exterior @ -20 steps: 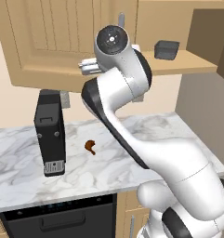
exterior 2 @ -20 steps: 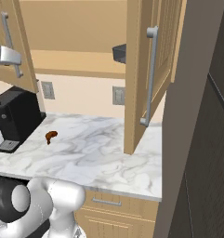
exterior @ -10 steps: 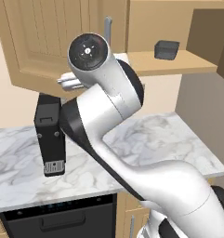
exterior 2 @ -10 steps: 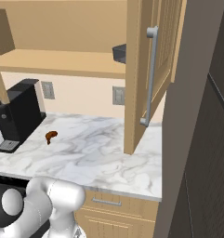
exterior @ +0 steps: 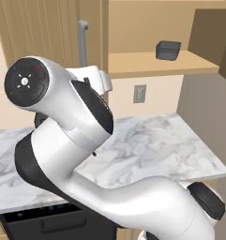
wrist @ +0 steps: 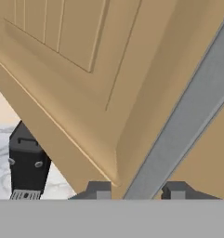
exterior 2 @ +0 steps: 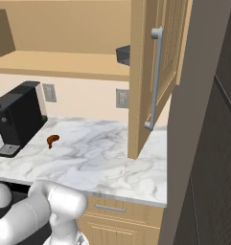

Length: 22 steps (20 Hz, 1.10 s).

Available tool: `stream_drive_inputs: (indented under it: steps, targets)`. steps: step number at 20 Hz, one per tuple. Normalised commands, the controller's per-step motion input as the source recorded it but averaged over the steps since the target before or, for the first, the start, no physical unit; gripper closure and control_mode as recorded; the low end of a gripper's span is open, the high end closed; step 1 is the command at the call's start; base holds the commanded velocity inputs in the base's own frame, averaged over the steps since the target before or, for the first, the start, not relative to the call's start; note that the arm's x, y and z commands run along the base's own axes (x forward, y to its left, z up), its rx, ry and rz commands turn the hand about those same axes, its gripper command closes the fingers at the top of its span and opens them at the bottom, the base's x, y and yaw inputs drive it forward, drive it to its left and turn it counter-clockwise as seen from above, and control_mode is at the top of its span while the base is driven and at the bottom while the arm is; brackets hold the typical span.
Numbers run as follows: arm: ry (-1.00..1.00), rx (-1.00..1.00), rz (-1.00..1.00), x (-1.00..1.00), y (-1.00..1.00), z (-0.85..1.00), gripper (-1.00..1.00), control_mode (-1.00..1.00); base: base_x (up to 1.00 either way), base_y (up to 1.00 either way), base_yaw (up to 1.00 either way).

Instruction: Retrieve the tupperware from the cabinet, then place the raw meat into the tupperware to avoid contamination.

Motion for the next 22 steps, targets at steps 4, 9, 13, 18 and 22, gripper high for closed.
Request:
stream_drive_inputs:
  steps: [4,9,13,18,22]
  targets:
    - [0.0,-0.01,-0.03,-0.01,0.22,-0.02,-1.0,-1.0,0.0,0.0,0.0]
    - [0.0,0.0,-0.02,-0.12,0.0,0.0,-1.0,-1.0,0.0,0.0,0.0]
    - [-0.04,0.0,-0.1,-0.62,0.0,0.01,-1.0,-1.0,0.0,0.0,0.0]
    - [-0.06,0.0,-0.14,-0.78,0.0,0.06,-1.0,-1.0,0.0,0.0,0.0]
    - [-0.03,0.06,-0.12,-0.67,-0.35,0.07,-1.0,-1.0,0.0,0.0,0.0]
